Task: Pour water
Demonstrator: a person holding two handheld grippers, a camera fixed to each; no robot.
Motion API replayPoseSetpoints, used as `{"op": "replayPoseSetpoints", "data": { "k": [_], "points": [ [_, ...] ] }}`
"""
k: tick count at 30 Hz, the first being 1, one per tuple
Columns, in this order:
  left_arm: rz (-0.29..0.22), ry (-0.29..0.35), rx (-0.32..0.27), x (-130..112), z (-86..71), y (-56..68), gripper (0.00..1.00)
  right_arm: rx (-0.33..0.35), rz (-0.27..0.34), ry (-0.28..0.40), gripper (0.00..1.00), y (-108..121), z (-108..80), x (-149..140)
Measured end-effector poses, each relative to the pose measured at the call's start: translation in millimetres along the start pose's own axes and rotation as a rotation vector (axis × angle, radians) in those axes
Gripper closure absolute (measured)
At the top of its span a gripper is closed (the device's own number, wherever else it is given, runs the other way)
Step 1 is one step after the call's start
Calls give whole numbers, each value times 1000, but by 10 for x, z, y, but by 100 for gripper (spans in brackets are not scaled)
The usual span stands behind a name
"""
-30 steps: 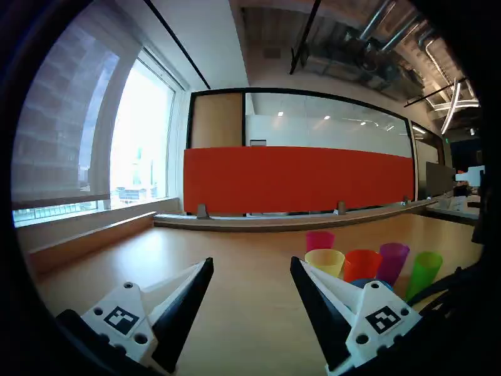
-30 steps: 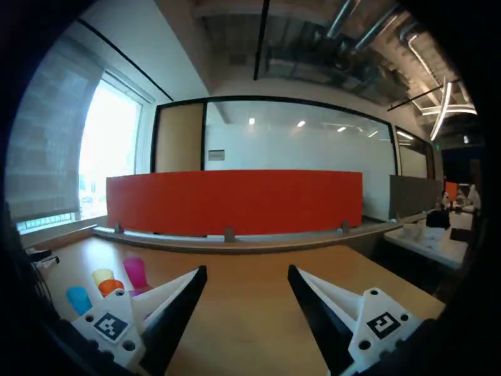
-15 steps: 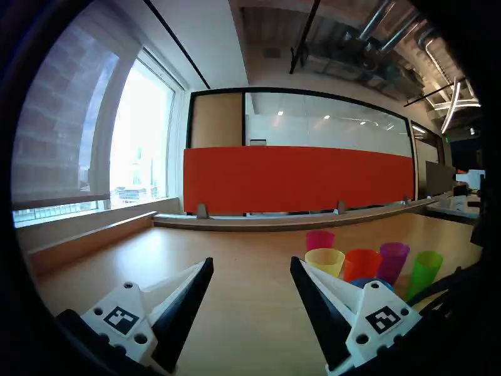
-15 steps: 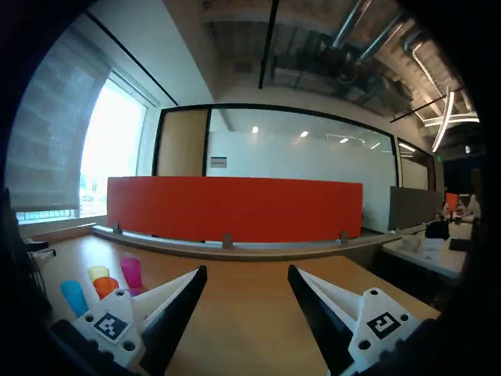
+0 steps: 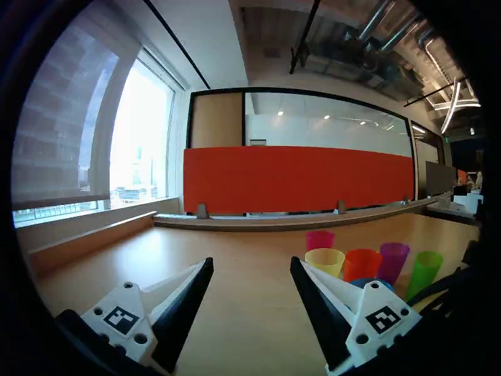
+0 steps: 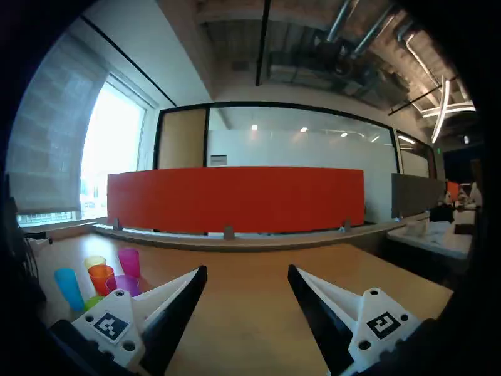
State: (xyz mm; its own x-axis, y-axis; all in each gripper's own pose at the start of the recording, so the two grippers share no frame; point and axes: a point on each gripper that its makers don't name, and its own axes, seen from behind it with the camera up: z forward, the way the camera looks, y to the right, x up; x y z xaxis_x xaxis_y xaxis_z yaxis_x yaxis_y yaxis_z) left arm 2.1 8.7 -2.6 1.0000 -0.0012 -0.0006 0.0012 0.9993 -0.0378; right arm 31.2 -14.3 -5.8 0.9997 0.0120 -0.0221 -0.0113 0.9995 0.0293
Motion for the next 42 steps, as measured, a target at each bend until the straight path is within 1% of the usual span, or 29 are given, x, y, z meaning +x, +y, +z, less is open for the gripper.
{"op": "replayPoseSetpoints", "data": {
  "k": [3,9,15,21,27,42],
  "points": [
    [0,0,0,3,0,2,9,2,3,-3,0,19,21,-84],
    [0,0,0,1,0,4,9,17,-9,5,0,1,42,-164],
    [0,0,0,-1,3,3,9,17,6,-7,0,23,52,-238],
    [0,0,0,0,-2,-1,9,11,9,-23,0,53,47,-294],
    [0,0,0,1,3,3,9,4,-16,-23,0,45,47,-303],
    [0,0,0,1,4,3,9,-1,-13,-22,0,66,38,-295]
  ]
}}
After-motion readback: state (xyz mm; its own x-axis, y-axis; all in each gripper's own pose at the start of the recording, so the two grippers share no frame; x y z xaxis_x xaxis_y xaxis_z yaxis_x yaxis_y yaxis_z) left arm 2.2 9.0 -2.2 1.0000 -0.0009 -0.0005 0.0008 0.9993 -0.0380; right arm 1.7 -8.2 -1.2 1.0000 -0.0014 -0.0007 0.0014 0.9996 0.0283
